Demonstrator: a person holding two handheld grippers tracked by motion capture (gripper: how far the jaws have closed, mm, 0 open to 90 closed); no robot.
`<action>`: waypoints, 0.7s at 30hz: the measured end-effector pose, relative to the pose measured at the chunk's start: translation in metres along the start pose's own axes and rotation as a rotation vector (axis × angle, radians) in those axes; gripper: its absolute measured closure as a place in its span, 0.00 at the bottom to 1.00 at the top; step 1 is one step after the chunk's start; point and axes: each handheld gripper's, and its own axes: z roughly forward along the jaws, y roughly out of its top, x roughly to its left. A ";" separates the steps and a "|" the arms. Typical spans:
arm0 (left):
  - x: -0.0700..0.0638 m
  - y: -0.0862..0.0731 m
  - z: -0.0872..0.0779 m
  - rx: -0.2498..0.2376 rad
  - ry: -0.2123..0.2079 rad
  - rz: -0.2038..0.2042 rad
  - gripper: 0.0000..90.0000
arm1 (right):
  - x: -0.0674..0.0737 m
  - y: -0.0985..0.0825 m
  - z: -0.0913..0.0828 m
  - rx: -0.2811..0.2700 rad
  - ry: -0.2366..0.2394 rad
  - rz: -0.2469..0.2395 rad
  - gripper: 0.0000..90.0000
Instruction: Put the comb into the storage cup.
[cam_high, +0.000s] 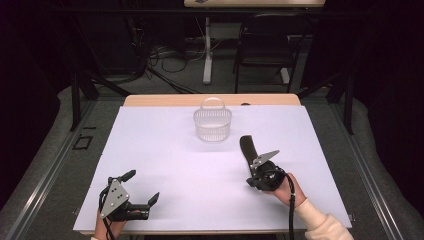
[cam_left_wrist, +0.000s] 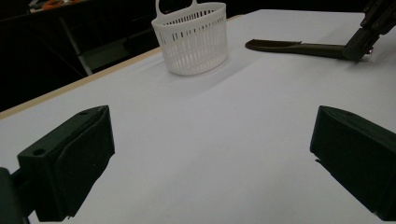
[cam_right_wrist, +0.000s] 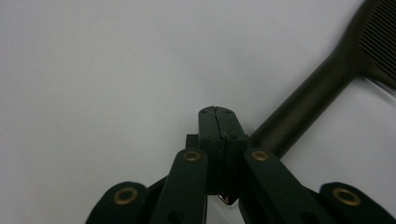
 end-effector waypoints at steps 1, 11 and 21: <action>0.000 0.000 0.000 0.001 0.001 0.001 0.00 | -0.001 -0.001 -0.001 0.002 -0.005 0.000 1.00; 0.000 0.000 0.000 -0.002 0.002 0.000 0.00 | -0.008 -0.008 -0.009 -0.002 -0.032 0.030 1.00; 0.000 0.000 -0.001 -0.002 0.005 -0.001 0.00 | -0.014 -0.013 -0.015 -0.003 -0.075 0.050 1.00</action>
